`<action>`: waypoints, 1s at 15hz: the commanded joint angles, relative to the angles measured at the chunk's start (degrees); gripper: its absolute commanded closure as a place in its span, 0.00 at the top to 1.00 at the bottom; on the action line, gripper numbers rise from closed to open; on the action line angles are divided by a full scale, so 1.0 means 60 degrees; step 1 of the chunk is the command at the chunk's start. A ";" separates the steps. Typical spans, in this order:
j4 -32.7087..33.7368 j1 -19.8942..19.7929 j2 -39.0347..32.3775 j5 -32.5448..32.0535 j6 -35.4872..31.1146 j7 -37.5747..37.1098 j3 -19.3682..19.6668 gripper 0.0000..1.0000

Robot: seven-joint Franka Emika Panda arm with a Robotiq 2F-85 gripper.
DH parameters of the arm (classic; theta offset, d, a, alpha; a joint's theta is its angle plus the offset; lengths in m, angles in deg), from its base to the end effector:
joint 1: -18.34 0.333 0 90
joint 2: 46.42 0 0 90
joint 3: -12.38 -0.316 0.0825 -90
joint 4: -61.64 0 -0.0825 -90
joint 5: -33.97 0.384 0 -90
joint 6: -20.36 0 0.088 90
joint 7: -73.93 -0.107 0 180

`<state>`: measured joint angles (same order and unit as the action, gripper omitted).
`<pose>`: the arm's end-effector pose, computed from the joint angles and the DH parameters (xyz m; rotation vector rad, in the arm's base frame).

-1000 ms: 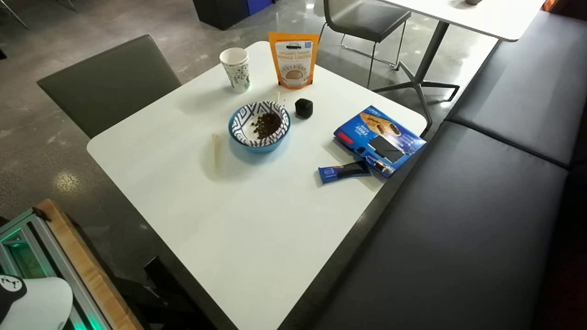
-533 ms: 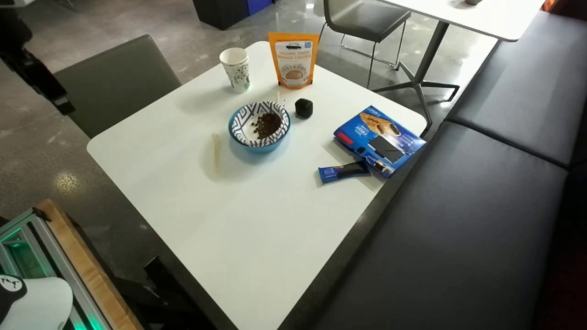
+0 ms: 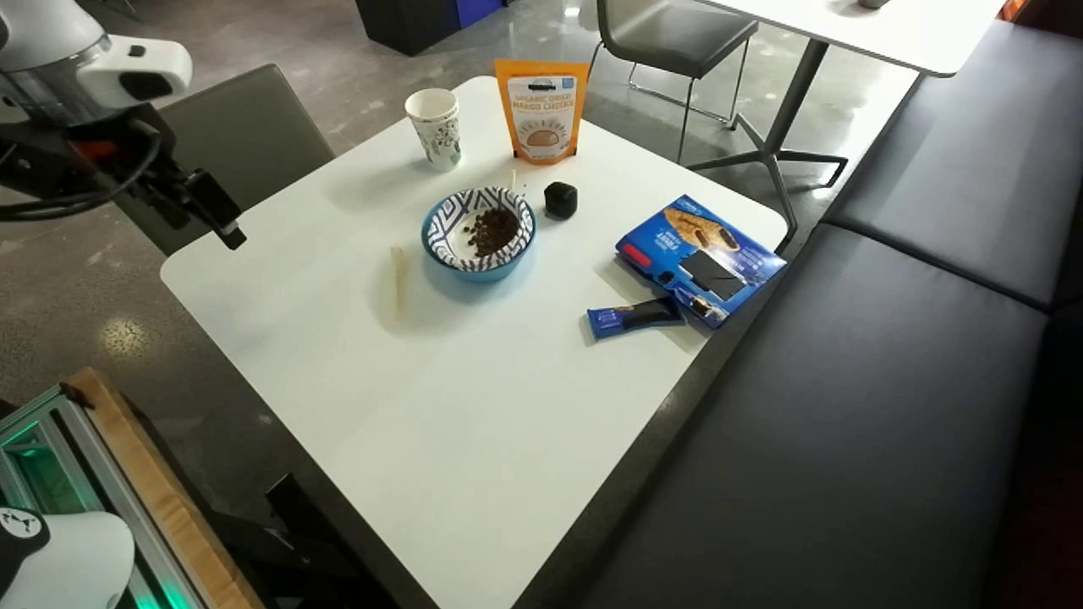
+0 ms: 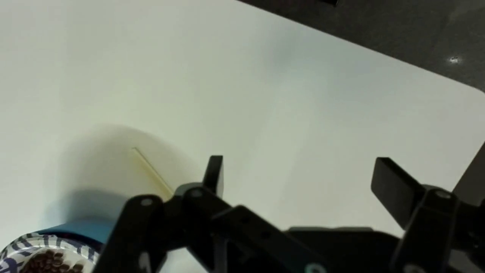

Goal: Turn the spoon to the right

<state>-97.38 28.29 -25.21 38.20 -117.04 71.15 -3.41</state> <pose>0.3353 0.1532 0.3160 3.0485 0.5031 -0.0078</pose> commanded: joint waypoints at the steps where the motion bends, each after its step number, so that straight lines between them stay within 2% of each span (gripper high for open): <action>1: 0.0030 0.0209 -0.0067 -0.0143 0.0020 -0.0063 0.0242 1.00; 3: 0.0043 0.0193 -0.0239 -0.0284 -0.0299 0.0256 0.0309 1.00; 9: 0.0065 0.0264 -0.1776 -0.0334 -0.1903 0.3203 0.1385 1.00; 12: 0.0113 -0.0036 -0.2648 -0.0944 -0.2373 0.4238 0.1679 1.00; 15: 0.0206 -0.0380 -0.3458 -0.1933 -0.2869 0.4636 0.1827 1.00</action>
<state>-96.94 27.70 -40.75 31.84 -131.20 96.57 6.81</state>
